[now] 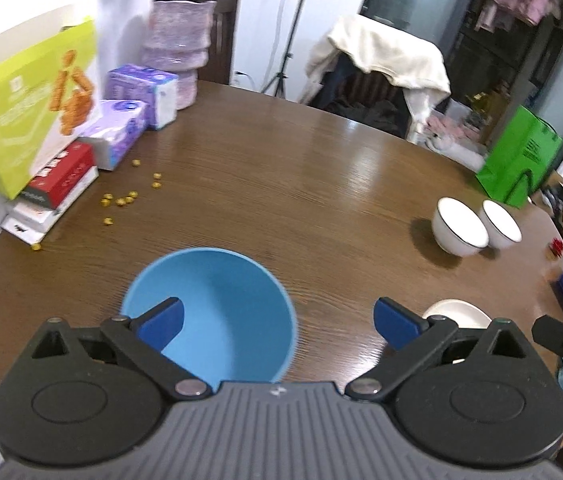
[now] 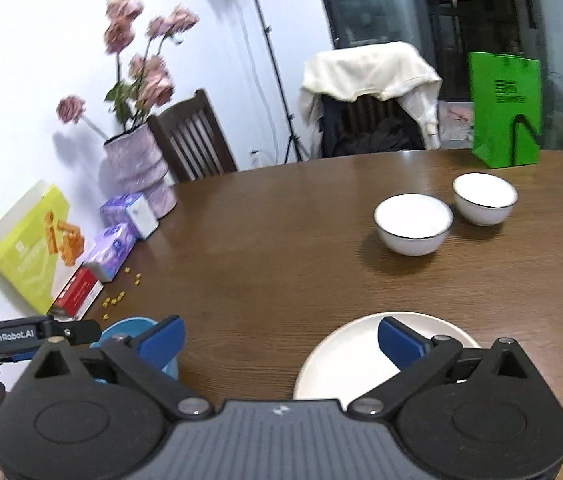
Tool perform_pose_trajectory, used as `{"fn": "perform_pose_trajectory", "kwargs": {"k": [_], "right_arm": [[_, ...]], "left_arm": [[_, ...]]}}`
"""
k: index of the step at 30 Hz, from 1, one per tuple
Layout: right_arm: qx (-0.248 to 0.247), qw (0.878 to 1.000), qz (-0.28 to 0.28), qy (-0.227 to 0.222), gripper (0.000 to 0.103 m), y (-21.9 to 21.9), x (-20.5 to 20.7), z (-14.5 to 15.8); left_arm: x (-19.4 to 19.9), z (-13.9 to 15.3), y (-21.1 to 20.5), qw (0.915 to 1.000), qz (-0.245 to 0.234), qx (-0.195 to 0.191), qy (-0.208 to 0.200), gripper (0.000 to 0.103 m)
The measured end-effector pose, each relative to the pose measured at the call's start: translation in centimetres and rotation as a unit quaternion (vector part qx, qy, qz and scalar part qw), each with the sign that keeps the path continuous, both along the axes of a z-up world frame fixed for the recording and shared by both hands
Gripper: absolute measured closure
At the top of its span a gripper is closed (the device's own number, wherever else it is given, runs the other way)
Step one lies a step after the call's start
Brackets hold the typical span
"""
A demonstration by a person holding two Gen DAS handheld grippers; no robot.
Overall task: Organize plates and bowls
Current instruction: 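Withdraw both grippers from the blue bowl back past the plate stack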
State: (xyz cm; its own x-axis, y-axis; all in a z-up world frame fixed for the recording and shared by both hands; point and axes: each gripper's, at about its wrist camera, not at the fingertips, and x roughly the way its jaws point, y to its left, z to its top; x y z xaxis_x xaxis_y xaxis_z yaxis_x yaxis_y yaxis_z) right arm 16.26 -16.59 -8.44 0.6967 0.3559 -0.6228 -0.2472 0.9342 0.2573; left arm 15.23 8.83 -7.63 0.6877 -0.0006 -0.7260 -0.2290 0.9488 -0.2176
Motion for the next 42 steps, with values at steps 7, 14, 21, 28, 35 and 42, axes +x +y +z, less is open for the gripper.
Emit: {"fn": "perform_pose_trajectory", "kwargs": {"k": [7, 14, 21, 28, 35, 42], "right_arm": [[0.004, 0.999, -0.046, 0.009, 0.000, -4.2, -1.9, -0.2], [0.012, 0.997, -0.078, 0.000, 0.000, -7.4, -4.5, 0.3], [0.031, 0.995, -0.090, -0.003, 0.000, -10.0, -7.2, 0.3], [0.030, 0.993, -0.116, -0.012, 0.000, -12.3, -9.7, 0.5], [0.040, 0.991, -0.122, -0.028, 0.000, -13.7, -11.0, 1.1], [0.033, 0.990, -0.130, -0.035, 0.000, -14.1, -10.4, 1.4]], "left_arm": [[-0.2, 0.3, -3.6, 0.9991, -0.042, 0.002, -0.005, 0.000], [-0.6, 0.9, -6.9, 0.9969, -0.077, 0.002, -0.017, 0.000], [-1.0, 1.2, -10.4, 0.9933, -0.112, 0.001, -0.028, 0.000], [-1.8, 1.4, -13.0, 0.9894, -0.141, 0.002, -0.035, 0.000], [-1.5, 2.1, -14.2, 0.9867, -0.156, 0.006, -0.045, 0.000], [0.0, 2.4, -15.0, 0.9851, -0.164, 0.009, -0.050, 0.000]]}}
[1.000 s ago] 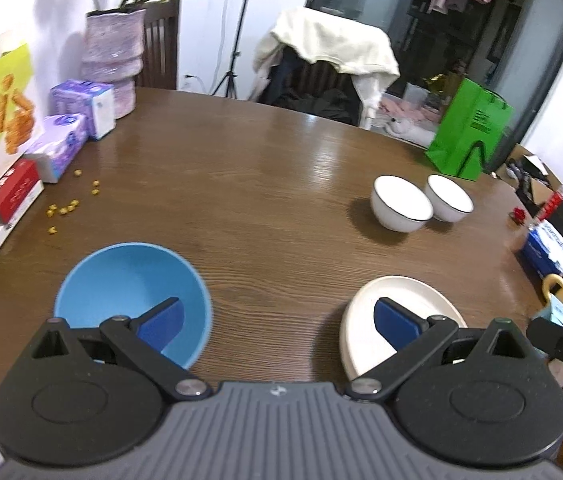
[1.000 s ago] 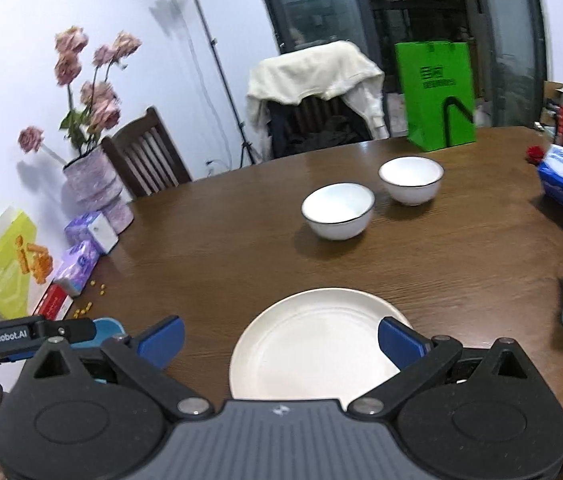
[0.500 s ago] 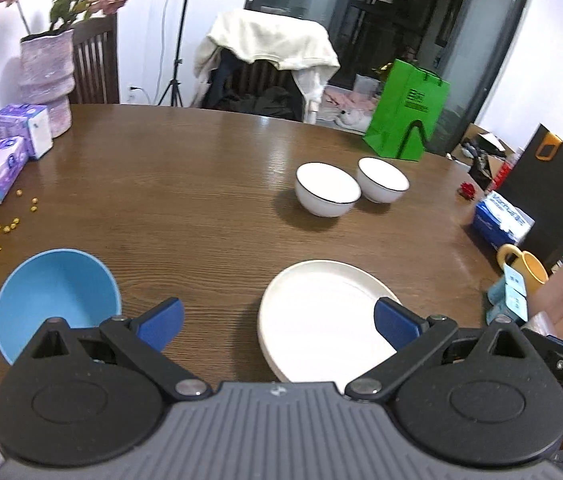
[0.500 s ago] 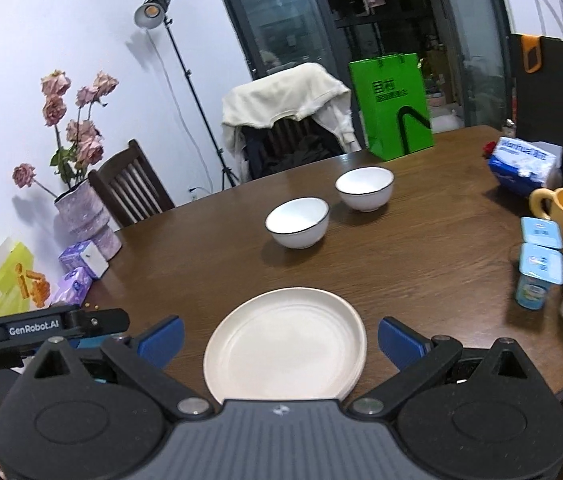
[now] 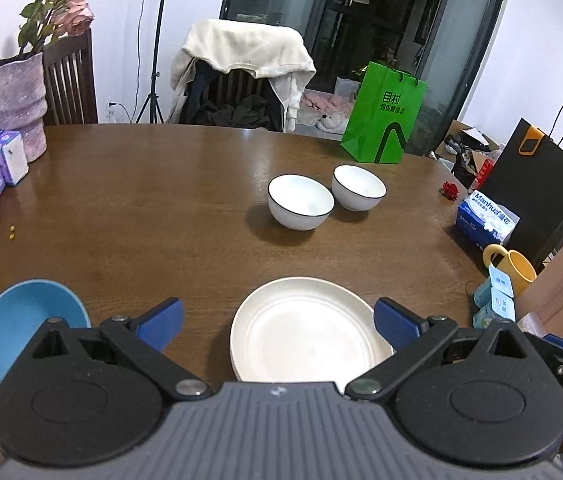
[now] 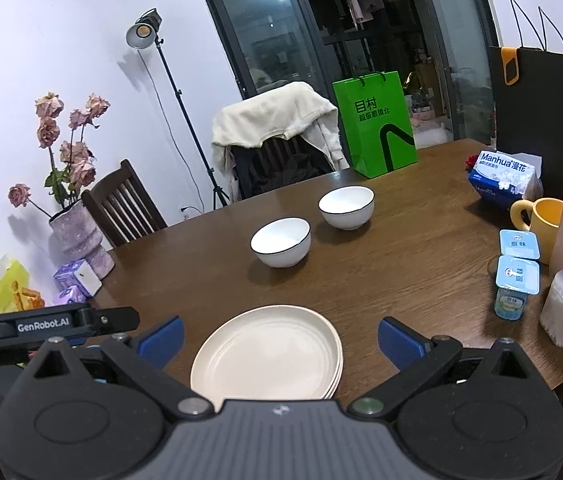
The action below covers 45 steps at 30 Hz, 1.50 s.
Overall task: Organize plates and bowls
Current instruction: 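Withdraw both grippers from the blue bowl back past the plate stack, then move both open grippers toward the nearer white black-rimmed bowl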
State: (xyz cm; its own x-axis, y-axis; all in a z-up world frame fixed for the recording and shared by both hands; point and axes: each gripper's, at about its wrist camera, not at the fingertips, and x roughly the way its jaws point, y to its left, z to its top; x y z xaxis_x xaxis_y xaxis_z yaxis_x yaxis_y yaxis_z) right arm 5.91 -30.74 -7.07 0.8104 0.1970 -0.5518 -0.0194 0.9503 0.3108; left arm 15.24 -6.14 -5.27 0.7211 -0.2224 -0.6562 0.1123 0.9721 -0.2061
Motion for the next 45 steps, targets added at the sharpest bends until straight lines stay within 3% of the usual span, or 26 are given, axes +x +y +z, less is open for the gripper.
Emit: {"fn": "perform_pose_trajectory", "kwargs": {"k": [23, 45], "right_arm": [[-0.010, 0.997, -0.053, 0.061, 0.000, -3.8, 8.4, -2.6], [-0.059, 0.991, -0.030, 0.112, 0.000, -3.2, 20.2, -4.4]], "left_arm": [[10.4, -0.3, -0.4, 0.9998, 0.008, 0.005, 0.016, 0.000], [20.9, -3.1, 0.4, 0.9988, 0.011, 0.009, 0.047, 0.000]]}}
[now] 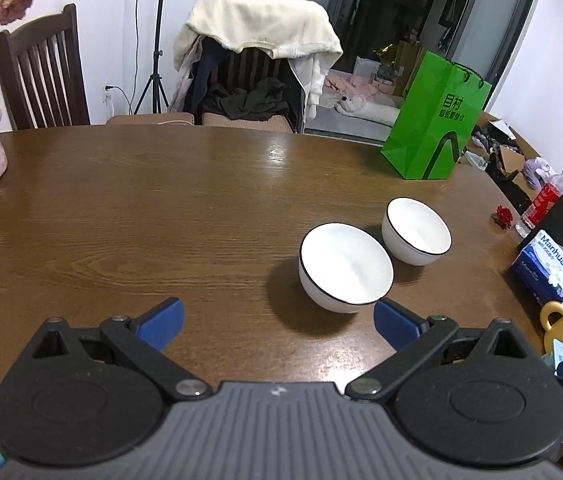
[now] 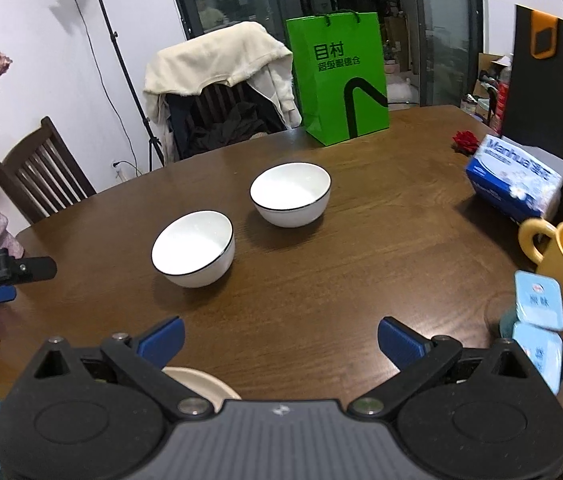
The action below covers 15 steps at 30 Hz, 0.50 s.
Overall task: Organize plates and bowls
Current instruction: 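Move both open grippers toward the nearer white black-rimmed bowl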
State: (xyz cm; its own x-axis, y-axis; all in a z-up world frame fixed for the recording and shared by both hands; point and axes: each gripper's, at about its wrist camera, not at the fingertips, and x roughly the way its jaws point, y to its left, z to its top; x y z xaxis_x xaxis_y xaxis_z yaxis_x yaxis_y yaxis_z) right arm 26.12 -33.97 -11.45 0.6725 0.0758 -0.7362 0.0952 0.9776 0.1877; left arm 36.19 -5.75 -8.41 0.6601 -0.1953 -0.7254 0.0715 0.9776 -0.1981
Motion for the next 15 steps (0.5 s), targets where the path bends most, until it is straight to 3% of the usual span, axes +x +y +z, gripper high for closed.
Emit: {"fn": "perform_pose_trajectory", "kwargs": {"k": [15], "right_arm": [[-0.020, 0.999, 0.021, 0.021, 0.000, 1.7, 7.6, -1.3]], "left_arm": [[6.2, -1.4, -1.3, 0.9998, -0.015, 0.008, 0.004, 0.000]]}}
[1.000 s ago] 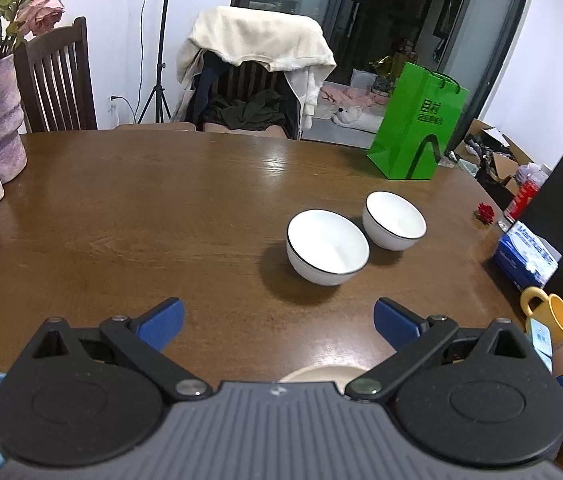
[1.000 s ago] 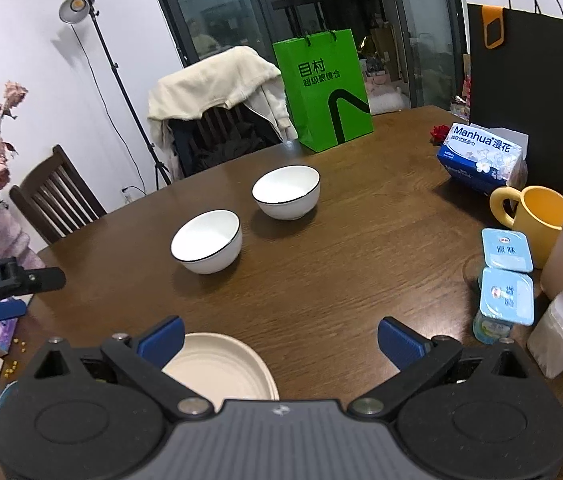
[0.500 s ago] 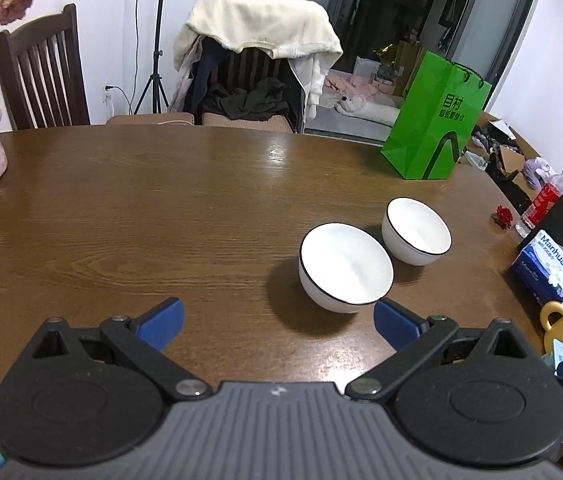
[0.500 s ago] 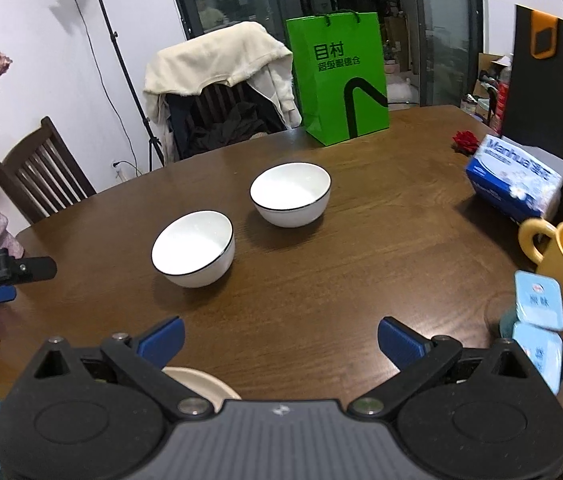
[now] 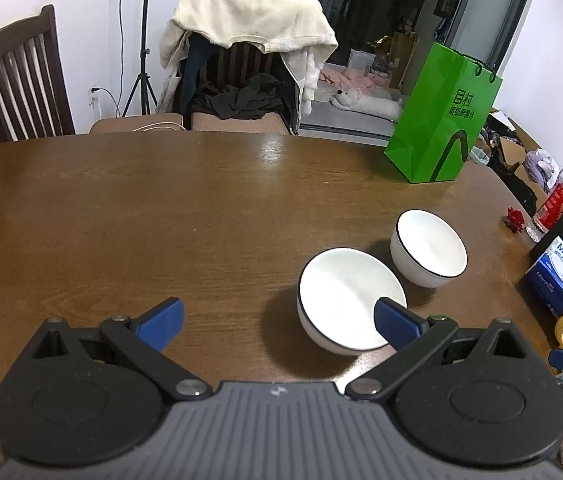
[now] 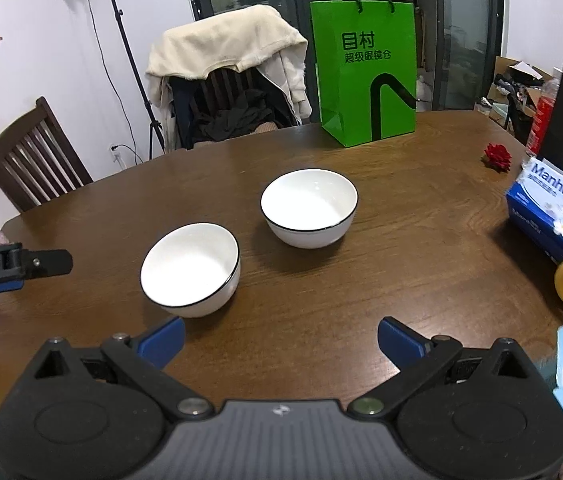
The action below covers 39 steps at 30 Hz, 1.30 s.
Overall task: Organize plates and bowls
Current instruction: 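Move both open grippers toward the nearer white black-rimmed bowl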
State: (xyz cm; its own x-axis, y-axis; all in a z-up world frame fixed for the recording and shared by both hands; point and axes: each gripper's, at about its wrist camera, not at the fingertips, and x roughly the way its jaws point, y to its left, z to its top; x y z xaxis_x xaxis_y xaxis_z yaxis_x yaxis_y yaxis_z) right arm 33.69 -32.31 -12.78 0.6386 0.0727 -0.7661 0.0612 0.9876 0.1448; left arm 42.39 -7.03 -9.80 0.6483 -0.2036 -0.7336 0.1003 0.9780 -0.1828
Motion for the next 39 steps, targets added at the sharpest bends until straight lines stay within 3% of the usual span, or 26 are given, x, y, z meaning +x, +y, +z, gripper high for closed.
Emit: {"fn": "perform_pose_trajectory", "kwargs": {"k": [25, 34, 39], "right_arm": [[0.012, 0.999, 0.001, 0.030, 0.000, 0.2, 10.2, -1.2], [0.024, 0.998, -0.006, 0.053, 0.008, 0.7, 13.0, -2.9], [0.028, 0.997, -0.007, 0.067, 0.019, 1.0, 13.8, -4.0]], "left_arm": [[6.8, -1.1, -3.1, 0.9995, 0.000, 0.013, 0.029, 0.000], [9.4, -2.6, -3.7, 0.9986, 0.014, 0.027, 0.044, 0.000], [9.9, -4.1, -4.0, 0.9975, 0.009, 0.036, 0.060, 0.003]]}}
